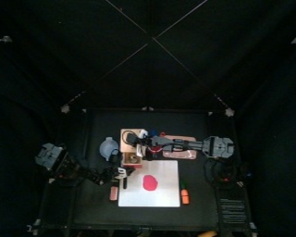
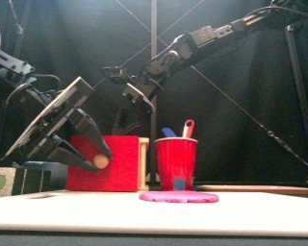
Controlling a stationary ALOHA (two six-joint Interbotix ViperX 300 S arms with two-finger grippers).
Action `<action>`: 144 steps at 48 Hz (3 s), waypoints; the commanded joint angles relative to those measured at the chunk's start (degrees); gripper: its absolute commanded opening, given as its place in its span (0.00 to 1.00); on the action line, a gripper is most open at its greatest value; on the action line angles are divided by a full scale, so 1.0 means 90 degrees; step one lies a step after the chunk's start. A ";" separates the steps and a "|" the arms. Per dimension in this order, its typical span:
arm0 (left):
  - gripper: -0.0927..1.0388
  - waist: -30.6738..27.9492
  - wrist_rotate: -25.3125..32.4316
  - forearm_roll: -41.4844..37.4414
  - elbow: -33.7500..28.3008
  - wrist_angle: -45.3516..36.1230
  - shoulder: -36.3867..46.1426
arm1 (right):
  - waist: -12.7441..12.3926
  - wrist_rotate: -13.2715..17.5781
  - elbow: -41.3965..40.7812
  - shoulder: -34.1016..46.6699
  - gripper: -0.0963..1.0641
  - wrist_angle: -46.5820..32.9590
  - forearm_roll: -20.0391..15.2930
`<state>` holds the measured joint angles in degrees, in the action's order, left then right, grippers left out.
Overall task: Get the cutter from the drawer then cut the dough then place the extra dough in the bowl
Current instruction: Place the cutter on the board
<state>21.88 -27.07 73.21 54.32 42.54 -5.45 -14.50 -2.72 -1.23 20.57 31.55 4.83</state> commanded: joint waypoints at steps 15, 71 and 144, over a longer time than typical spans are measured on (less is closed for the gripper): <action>0.78 -0.0010 0.0029 -0.0039 -0.0029 0.0029 0.0107 | -0.0029 0.0010 -0.0078 0.0215 0.12 0.0117 -0.0010; 0.81 0.0537 0.0645 -0.2842 0.1055 0.0127 0.2178 | -0.0010 0.0000 0.0010 0.0283 0.12 0.0117 -0.0010; 0.81 -0.1240 0.4092 -0.5645 0.2822 0.0068 0.5098 | 0.0859 0.0039 0.0889 -0.0186 0.68 0.1113 -0.0322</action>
<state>11.34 9.67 22.50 80.33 43.77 40.34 -6.50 -2.37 4.57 19.78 41.66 1.93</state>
